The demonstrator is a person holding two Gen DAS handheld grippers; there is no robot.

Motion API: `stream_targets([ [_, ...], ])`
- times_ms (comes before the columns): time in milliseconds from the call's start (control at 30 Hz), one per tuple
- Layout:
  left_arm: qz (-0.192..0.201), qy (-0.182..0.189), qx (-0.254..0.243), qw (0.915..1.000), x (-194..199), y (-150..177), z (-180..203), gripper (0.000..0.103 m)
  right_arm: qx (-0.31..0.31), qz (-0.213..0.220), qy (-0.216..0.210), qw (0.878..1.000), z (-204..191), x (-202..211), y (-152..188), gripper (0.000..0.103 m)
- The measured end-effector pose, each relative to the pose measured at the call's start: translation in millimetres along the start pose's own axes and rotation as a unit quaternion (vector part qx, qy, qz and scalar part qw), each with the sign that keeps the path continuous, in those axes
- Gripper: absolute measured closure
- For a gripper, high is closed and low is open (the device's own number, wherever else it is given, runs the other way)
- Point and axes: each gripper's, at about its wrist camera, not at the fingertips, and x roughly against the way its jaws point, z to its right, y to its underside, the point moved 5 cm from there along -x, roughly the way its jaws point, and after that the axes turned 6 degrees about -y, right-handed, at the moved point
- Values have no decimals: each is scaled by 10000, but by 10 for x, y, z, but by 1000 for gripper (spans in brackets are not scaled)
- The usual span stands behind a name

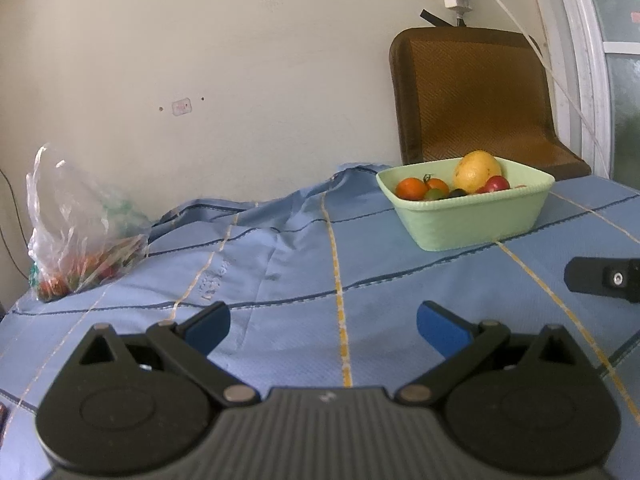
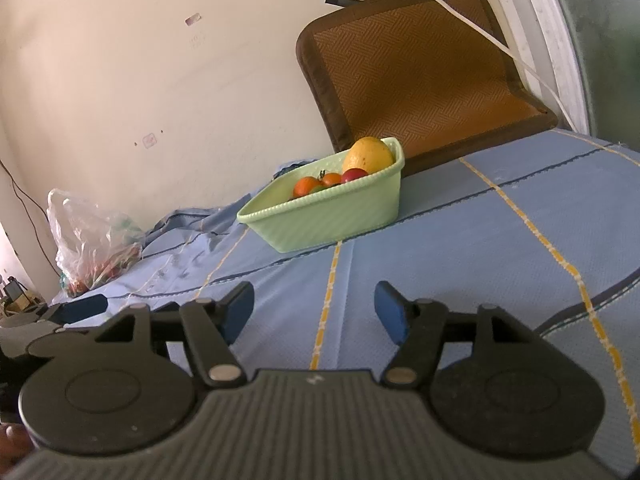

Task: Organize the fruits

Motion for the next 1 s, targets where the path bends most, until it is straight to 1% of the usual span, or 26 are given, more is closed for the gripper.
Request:
stream_targets([
  [167,28,-21,-34,10000,19,-2,1,0,11,-21,14,10000,4,-8,6,34],
  [300,-12,-25,7,10000,20,-1,-11,0,12,-39,33,10000,0,-12,12,34],
  [400,-86,-114,33,9999,14,6,-24,0,15,-53,49,10000,-4,-15,13,34],
  [667,-99,-58,86,9999,16,8,-59,0,16,-92,72,9999,-6,-24,12,34],
  [767,-197,-190,87,9996,0,17,-75,0,15,-106,78,9999,-7,-28,14,34],
  [1000,-200,-146,101,9996,-4,21,-89,0,12,-102,81,9999,-9,-28,16,34],
])
